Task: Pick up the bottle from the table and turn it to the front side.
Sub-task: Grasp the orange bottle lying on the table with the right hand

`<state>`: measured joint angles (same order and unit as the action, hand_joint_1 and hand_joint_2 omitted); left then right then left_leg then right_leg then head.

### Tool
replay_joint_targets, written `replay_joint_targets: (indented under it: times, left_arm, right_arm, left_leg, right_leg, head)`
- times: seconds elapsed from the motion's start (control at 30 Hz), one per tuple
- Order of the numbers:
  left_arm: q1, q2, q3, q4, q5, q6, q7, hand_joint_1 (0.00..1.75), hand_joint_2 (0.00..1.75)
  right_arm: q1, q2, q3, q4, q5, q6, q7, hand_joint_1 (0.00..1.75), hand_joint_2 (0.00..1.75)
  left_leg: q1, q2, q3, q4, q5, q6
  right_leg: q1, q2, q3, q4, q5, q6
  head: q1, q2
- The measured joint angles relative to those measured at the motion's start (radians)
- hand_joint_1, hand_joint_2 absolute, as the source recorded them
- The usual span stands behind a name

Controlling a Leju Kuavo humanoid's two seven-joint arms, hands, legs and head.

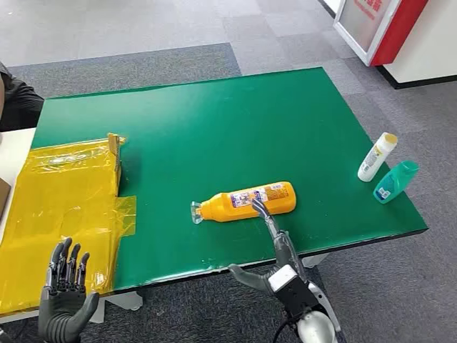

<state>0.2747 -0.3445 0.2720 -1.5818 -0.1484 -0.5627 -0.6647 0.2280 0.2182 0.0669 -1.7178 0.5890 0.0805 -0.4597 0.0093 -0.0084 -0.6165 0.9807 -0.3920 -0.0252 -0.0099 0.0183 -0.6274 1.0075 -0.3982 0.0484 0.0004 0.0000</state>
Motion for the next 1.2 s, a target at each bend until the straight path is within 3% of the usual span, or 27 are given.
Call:
replay_joint_targets:
  times: [0.63,0.73,0.83,0.93,1.2]
  left_arm:
    - [-0.002,0.000,0.003,0.000,-0.020,0.037,0.011,0.00,1.75]
    - [-0.001,0.000,0.006,0.000,-0.016,0.035,0.014,0.00,1.75]
    - [-0.002,0.001,0.006,0.000,-0.018,0.030,0.022,0.00,1.75]
    - [-0.011,0.004,0.007,0.006,-0.022,0.025,0.017,0.00,1.75]
    - [-0.057,0.027,0.003,0.058,-0.042,0.045,0.002,0.00,1.75]
  right_arm:
    - [-0.016,0.000,-0.001,0.000,-0.002,-0.016,0.006,0.00,1.75]
    - [-0.016,0.000,-0.002,-0.001,0.048,-0.050,0.013,0.00,1.75]
    - [-0.023,-0.004,-0.001,-0.007,0.183,-0.107,0.068,0.00,1.75]
    - [-0.058,-0.030,0.002,-0.010,0.282,-0.105,0.170,0.00,1.75]
    - [-0.261,-0.166,0.004,0.100,0.440,-0.022,0.371,0.00,1.75]
  left_leg:
    - [0.000,0.000,0.000,0.000,0.000,0.000]
    - [0.000,0.000,0.000,0.000,0.000,0.000]
    - [0.000,0.000,0.000,0.000,0.000,0.000]
    - [0.000,0.000,0.000,0.000,0.001,0.000]
    - [0.000,0.000,0.000,0.000,0.003,0.002]
  right_leg:
    - [0.000,0.000,0.000,0.000,0.000,0.000]
    - [0.000,0.000,0.000,0.000,0.000,0.000]
    - [0.000,0.000,0.000,0.000,0.000,0.000]
    - [0.000,0.000,0.000,0.000,0.001,0.000]
    - [-0.001,0.000,0.001,0.000,0.004,0.001]
  head:
    - [0.000,0.000]
    - [0.000,0.000]
    - [0.000,0.000]
    - [0.000,0.000]
    - [0.000,0.000]
